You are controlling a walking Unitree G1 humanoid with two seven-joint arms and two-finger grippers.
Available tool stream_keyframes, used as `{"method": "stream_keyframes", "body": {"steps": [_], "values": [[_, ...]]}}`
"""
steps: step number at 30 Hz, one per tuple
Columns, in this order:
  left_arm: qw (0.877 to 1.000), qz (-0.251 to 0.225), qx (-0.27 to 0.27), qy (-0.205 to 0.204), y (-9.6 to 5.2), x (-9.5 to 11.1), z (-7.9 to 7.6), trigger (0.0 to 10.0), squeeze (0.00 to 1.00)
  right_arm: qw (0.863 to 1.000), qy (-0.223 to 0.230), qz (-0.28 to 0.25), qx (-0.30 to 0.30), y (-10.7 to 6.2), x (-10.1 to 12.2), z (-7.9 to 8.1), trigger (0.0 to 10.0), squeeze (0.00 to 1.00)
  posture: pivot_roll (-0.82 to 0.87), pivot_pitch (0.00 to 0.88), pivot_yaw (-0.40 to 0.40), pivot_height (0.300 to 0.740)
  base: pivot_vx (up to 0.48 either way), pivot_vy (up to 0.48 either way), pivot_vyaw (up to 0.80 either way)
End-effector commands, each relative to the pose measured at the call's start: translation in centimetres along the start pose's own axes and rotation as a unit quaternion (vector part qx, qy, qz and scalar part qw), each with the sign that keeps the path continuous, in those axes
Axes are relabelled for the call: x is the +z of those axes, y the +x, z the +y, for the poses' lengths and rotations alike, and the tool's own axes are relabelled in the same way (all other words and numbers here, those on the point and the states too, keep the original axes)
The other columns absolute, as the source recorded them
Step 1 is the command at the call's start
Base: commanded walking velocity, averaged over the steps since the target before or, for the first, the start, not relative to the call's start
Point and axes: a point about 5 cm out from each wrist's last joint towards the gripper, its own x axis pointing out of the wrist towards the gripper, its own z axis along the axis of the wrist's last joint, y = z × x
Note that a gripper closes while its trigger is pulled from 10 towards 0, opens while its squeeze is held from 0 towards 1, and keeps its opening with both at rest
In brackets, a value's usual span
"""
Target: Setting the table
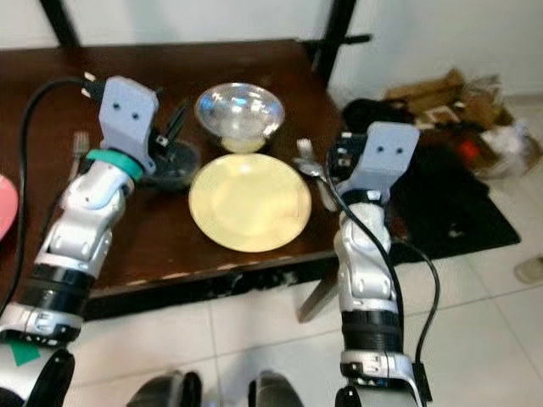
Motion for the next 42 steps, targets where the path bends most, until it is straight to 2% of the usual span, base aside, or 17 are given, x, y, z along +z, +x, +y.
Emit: {"method": "stream_keyframes", "body": {"steps": [1, 4, 5, 7, 10, 11, 12, 13, 14, 15, 21, 30, 31, 32, 33, 39, 42], "values": [[1.0, 0.003, -0.02, -0.013, -0.2, 0.1, -0.4, 10.0, 0.0, 1.0, 0.001, 0.008, -0.011, -0.2, -0.4, -0.6, 10.0, 0.0, 0.0, 0.0, 0.031, 0.74, 0.0, 0.0, 0.0], [0.999, 0.017, -0.037, -0.021, -0.4, 0.0, 0.4, 10.0, 0.0, 1.0, 0.001, 0.008, -0.009, -0.2, -0.4, -0.6, 10.0, 0.0, 0.01, 0.0, 0.03, 0.74, 0.0, 0.0, 0.0], [0.998, 0.029, -0.053, -0.025, -0.6, -0.1, 1.4, 10.0, 0.11, 1.0, 0.001, 0.009, -0.006, -0.2, -0.4, -0.5, 10.0, 0.0, 0.01, 0.0, 0.03, 0.74, 0.0, 0.0, 0.0], [0.994, 0.057, -0.086, -0.025, -1.4, -0.8, 3.9, 10.0, 0.09, 1.0, 0.002, 0.01, 0.001, -0.2, -0.4, -0.3, 10.0, 0.0, 0.02, 0.0, 0.03, 0.74, 0.0, 0.0, 0.0], [0.993, 0.068, -0.099, -0.021, -1.8, -1.2, 4.8, 10.0, 0.12, 1.0, 0.003, 0.011, 0.004, -0.3, -0.5, -0.2, 10.0, 0.0, 0.02, 0.0, 0.029, 0.74, 0.0, 0.0, 0.0], [0.988, 0.097, -0.116, -0.022, -2.8, -2.1, 6.4, 10.0, 0.27, 1.0, 0.007, 0.014, 0.013, -0.5, -0.6, 0.2, 10.0, 0.0, 0.02, 0.0, 0.03, 0.74, 0.0, 0.0, 0.0], [0.988, 0.097, -0.116, -0.022, -2.8, -2.1, 6.4, 10.0, 0.27, 1.0, 0.007, 0.014, 0.013, -0.5, -0.6, 0.2, 10.0, 0.0, 0.02, 0.0, 0.03, 0.74, 0.0, 0.0, 0.0], [0.985, 0.115, -0.122, -0.027, -3.5, -2.7, 7.4, 10.0, 0.58, 1.0, 0.009, 0.017, 0.021, -0.6, -0.7, 0.5, 10.0, 0.0, 0.03, 0.0, 0.025, 0.74, 0.0, 0.0, 0.0], [0.985, 0.115, -0.122, -0.027, -3.5, -2.7, 7.4, 10.0, 0.58, 1.0, 0.009, 0.017, 0.021, -0.6, -0.7, 0.5, 10.0, 0.0, 0.03, 0.0, 0.025, 0.74, 0.0, 0.0, 0.0], [0.983, 0.132, -0.126, -0.035, -4.1, -3.2, 8.3, 10.0, 1.0, 0.999, 0.011, 0.019, 0.027, -0.7, -0.8, 0.9, 10.0, 0.0, 0.03, 0.0, 0.022, 0.74, 0.0, 0.0, 0.0], [0.964, 0.172, -0.192, -0.072, -6.1, -4.3, 8.9, 10.0, 1.0, 0.998, 0.015, 0.024, 0.057, -0.8, -0.9, 1.9, 10.0, 0.0, 0.05, 0.0, 0.009, 0.74, 0.0, 0.0, 0.0], [0.939, 0.233, -0.254, 0.002, -7.2, -7.2, 8.3, 10.0, 1.0, 0.991, 0.018, 0.023, 0.134, -0.3, -0.5, 4.6, 10.0, 0.0, 0.06, 0.004, -0.013, 0.74, 0.0, 0.0, 0.0], [0.932, 0.227, -0.276, 0.061, -6.6, -7.4, 7.7, 10.0, 0.81, 0.988, 0.018, 0.023, 0.151, -0.2, -0.4, 5.4, 10.0, 0.0, 0.06, 0.012, -0.017, 0.74, 0.0, 0.0, 0.0], [0.932, 0.227, -0.276, 0.061, -6.6, -7.4, 7.7, 10.0, 0.81, 0.988, 0.018, 0.023, 0.151, -0.2, -0.4, 5.4, 10.0, 0.0, 0.06, 0.012, -0.017, 0.74, 0.0, 0.0, 0.0], [0.93, 0.225, -0.282, 0.074, -6.5, -7.4, 7.6, 10.0, 0.11, 0.987, 0.019, 0.023, 0.155, -0.2, -0.3, 5.6, 10.0, 0.0, 0.06, 0.012, -0.017, 0.74, 0.0, 0.0, 0.0], [0.929, 0.223, -0.286, 0.078, -6.3, -7.4, 7.5, 10.0, 0.0, 0.987, 0.019, 0.022, 0.158, -0.2, -0.2, 5.7, 10.0, 0.0, 0.06, 0.014, -0.018, 0.74, 0.0, 0.0, 0.0], [0.933, 0.211, -0.266, 0.118, -4.6, -7.4, 6.7, 10.0, 0.0, 0.987, 0.018, 0.018, 0.156, 0.5, 0.2, 6.1, 10.0, 0.0, 0.05, 0.05, -0.032, 0.74, 0.0, 0.0, 0.0]]}}
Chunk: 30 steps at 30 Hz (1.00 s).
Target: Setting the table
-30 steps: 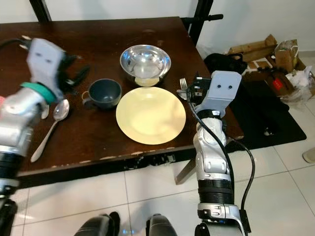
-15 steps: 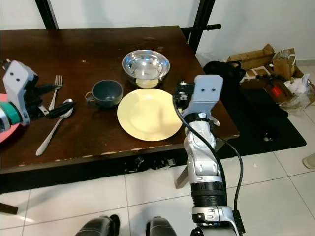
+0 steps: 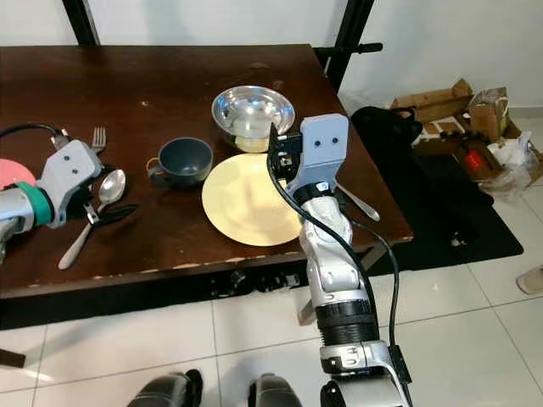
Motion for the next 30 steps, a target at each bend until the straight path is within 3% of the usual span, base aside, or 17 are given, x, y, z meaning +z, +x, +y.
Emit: {"method": "stream_keyframes", "body": {"steps": [1, 4, 6, 13, 21, 30], "values": [[1.0, 0.007, -0.002, 0.011, 0.4, -0.2, -0.4, 10.0, 0.0, 1.0, -0.003, 0.008, -0.002, 0.1, -0.2, 0.0, 10.0, 0.0, 0.05, 0.05, -0.032, 0.74, 0.0, 0.0, 0.0], [1.0, 0.006, 0.016, 0.02, 1.0, 0.3, 0.0, 10.0, 0.0, 1.0, -0.01, 0.008, -0.01, 0.3, 0.0, -0.5, 10.0, 0.0, 0.03, 0.059, -0.038, 0.74, 0.0, 0.0, 0.0], [0.999, 0.003, 0.028, 0.018, 1.4, 0.7, 0.6, 10.0, 0.0, 0.999, -0.023, 0.014, -0.03, 0.1, 0.3, -2.4, 10.0, 0.0, 0.02, 0.093, -0.054, 0.74, 0.0, 0.0, 0.0], [0.999, -0.006, 0.027, 0.02, 1.8, 1.1, 0.8, 10.0, 0.0, 0.999, -0.028, 0.021, -0.041, -0.2, 0.4, -4.0, 10.0, 0.0, 0.01, 0.138, -0.068, 0.74, 0.0, 0.0, 0.0], [0.998, -0.056, 0.003, 0.022, 3.6, 3.3, 0.1, 10.0, 0.0, 0.999, -0.024, 0.024, -0.041, -0.5, 0.6, -4.2, 10.0, 0.0, -0.02, 0.179, -0.07, 0.74, 0.0, 0.0, 0.0], [0.995, -0.086, 0.011, 0.04, 4.8, 5.7, 0.6, 10.0, 0.0, 0.998, -0.018, 0.028, -0.046, -0.9, 0.5, -4.0, 10.0, 0.0, -0.03, 0.165, -0.052, 0.74, 0.0, 0.0, 0.0]]}}
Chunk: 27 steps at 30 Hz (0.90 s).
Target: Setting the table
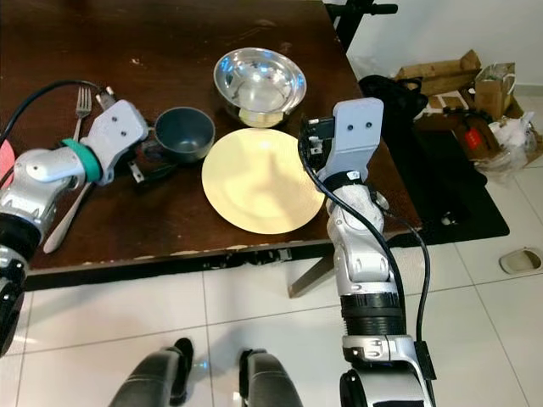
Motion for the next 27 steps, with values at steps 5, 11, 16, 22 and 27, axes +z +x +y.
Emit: {"method": "stream_keyframes", "body": {"steps": [5, 11, 16, 22, 27], "values": [[1.0, 0.008, -0.011, 0.001, 0.2, -0.3, -0.2, 0.0, 0.0, 1.0, 0.009, 0.009, -0.011, -0.5, -0.3, -0.2, 10.0, 0.0, -0.03, 0.153, -0.048, 0.74, 0.0, 0.0, 0.0], [0.999, 0.025, -0.035, -0.012, -0.1, -1.4, -1.1, 0.0, 0.0, 1.0, 0.016, 0.009, -0.014, -0.3, -0.4, -0.1, 10.0, 0.0, -0.02, 0.137, -0.044, 0.74, 0.0, 0.0, 0.0], [0.999, 0.03, -0.038, -0.012, -0.1, -1.6, -1.4, 0.0, 0.0, 1.0, 0.017, 0.009, -0.015, -0.2, -0.4, 0.0, 10.0, 0.0, -0.01, 0.131, -0.041, 0.74, 0.0, 0.0, 0.0], [0.998, 0.039, -0.038, -0.021, -0.2, -2.6, -2.2, 0.0, 0.0, 1.0, 0.022, 0.007, -0.019, -0.1, -0.4, 0.1, 10.0, 0.0, -0.01, 0.119, -0.04, 0.74, 0.0, 0.0, 0.0], [0.999, 0.036, -0.026, -0.026, -0.4, -2.6, -2.0, 0.0, 0.0, 1.0, 0.023, 0.007, -0.019, -0.1, -0.4, 0.1, 10.0, 0.0, 0.0, 0.11, -0.042, 0.74, 0.0, 0.0, 0.0]]}}
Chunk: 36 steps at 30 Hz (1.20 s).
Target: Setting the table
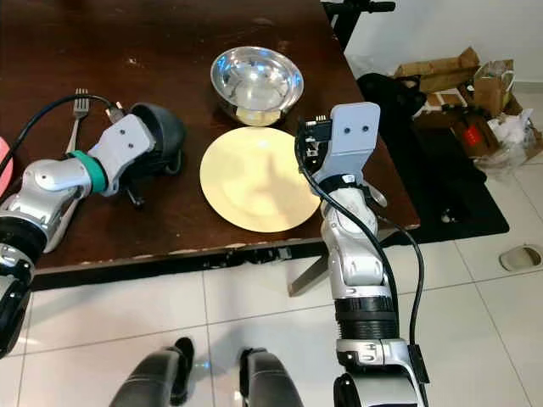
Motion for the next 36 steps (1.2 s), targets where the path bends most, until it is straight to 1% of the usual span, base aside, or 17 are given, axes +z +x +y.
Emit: {"method": "stream_keyframes", "body": {"steps": [1, 13, 15, 17, 19, 20, 21, 22, 24, 26, 27, 28, 30, 31, 32, 33, 36], "values": [[1.0, 0.008, -0.005, -0.009, 0.0, -0.6, -0.6, 0.0, 0.0, 1.0, 0.006, 0.007, -0.011, -0.1, -0.4, -0.5, 10.0, 0.0, 0.0, 0.11, -0.042, 0.74, 0.0, 0.0, 0.0], [0.997, -0.068, 0.023, 0.005, -1.0, 1.4, 1.0, 0.0, 0.0, 1.0, 0.012, 0.003, -0.011, 0.1, -0.5, -0.1, 10.0, 0.0, 0.02, 0.078, -0.029, 0.74, 0.0, 0.0, 0.0], [0.996, -0.084, 0.028, 0.011, -1.4, 1.9, 1.4, 0.0, 0.0, 1.0, 0.013, 0.003, -0.011, 0.1, -0.6, 0.0, 10.0, 0.0, 0.02, 0.073, -0.023, 0.74, 0.0, 0.0, 0.0], [0.99, -0.129, 0.048, 0.027, -2.7, 3.6, 2.6, 0.0, 0.0, 1.0, 0.016, 0.003, -0.014, -0.1, -0.7, 0.0, 10.0, 0.0, 0.03, 0.067, -0.017, 0.74, 0.0, 0.0, 0.0], [0.99, -0.129, 0.048, 0.027, -2.7, 3.6, 2.6, 0.0, 0.0, 1.0, 0.016, 0.003, -0.014, -0.1, -0.7, 0.0, 10.0, 0.0, 0.03, 0.067, -0.017, 0.74, 0.0, 0.0, 0.0], [0.985, -0.153, 0.075, 0.022, -3.1, 4.5, 2.8, 10.0, 0.0, 1.0, 0.016, 0.003, -0.016, -0.2, -0.8, -0.1, 10.0, 0.0, 0.04, 0.061, -0.012, 0.74, 0.0, 0.0, 0.0], [0.985, -0.153, 0.075, 0.022, -3.1, 4.5, 2.8, 10.0, 0.0, 1.0, 0.016, 0.003, -0.016, -0.2, -0.8, -0.1, 10.0, 0.0, 0.04, 0.061, -0.012, 0.74, 0.0, 0.0, 0.0], [0.978, -0.176, 0.114, 0.007, -3.3, 5.2, 2.6, 10.0, 0.0, 1.0, 0.019, 0.002, -0.021, -0.4, -0.9, -0.1, 10.0, 0.0, 0.05, 0.052, -0.007, 0.74, 0.0, 0.0, 0.0], [0.978, -0.176, 0.114, 0.007, -3.3, 5.2, 2.6, 10.0, 0.0, 1.0, 0.019, 0.002, -0.021, -0.4, -0.9, -0.1, 10.0, 0.0, 0.05, 0.052, -0.007, 0.74, 0.0, 0.0, 0.0], [0.952, -0.202, 0.223, -0.064, -3.5, 5.6, 1.1, 10.0, 0.0, 0.999, 0.025, -0.004, -0.032, -1.1, -1.0, 0.2, 10.0, 0.0, 0.05, 0.045, -0.001, 0.74, 0.0, 0.0, 0.0], [0.952, -0.202, 0.223, -0.064, -3.5, 5.6, 1.1, 10.0, 0.0, 0.999, 0.025, -0.004, -0.032, -1.1, -1.0, 0.2, 10.0, 0.0, 0.05, 0.045, -0.001, 0.74, 0.0, 0.0, 0.0], [0.941, -0.202, 0.255, -0.092, -3.6, 5.4, 0.3, 10.0, 0.0, 0.999, 0.026, -0.006, -0.035, -1.5, -1.0, 0.3, 10.0, 0.0, 0.05, 0.045, -0.001, 0.74, 0.0, 0.0, 0.0], [0.941, -0.202, 0.255, -0.092, -3.6, 5.4, 0.3, 10.0, 0.0, 0.999, 0.026, -0.006, -0.035, -1.5, -1.0, 0.3, 10.0, 0.0, 0.05, 0.045, -0.001, 0.74, 0.0, 0.0, 0.0], [0.926, -0.17, 0.298, -0.162, -3.8, 4.0, -3.0, 10.0, 0.0, 0.999, 0.032, -0.003, -0.044, -2.5, -1.2, 0.4, 10.0, 0.0, 0.05, 0.048, -0.002, 0.74, 0.0, 0.0, 0.0], [0.926, -0.17, 0.298, -0.162, -3.8, 4.0, -3.0, 10.0, 0.0, 0.999, 0.032, -0.003, -0.044, -2.5, -1.2, 0.4, 10.0, 0.0, 0.05, 0.048, -0.002, 0.74, 0.0, 0.0, 0.0], [0.922, -0.158, 0.303, -0.18, -3.9, 3.4, -4.1, 10.0, 0.0, 0.998, 0.033, 0.001, -0.047, -2.8, -1.5, 0.3, 10.0, 0.0, 0.05, 0.046, -0.003, 0.74, 0.0, 0.0, 0.0], [0.922, -0.142, 0.307, -0.189, -4.1, 2.7, -5.1, 10.0, 0.0, 0.998, 0.039, 0.01, -0.049, -3.2, -1.9, 0.3, 10.0, 0.0, 0.05, 0.04, -0.001, 0.74, 0.0, 0.0, 0.0]]}}
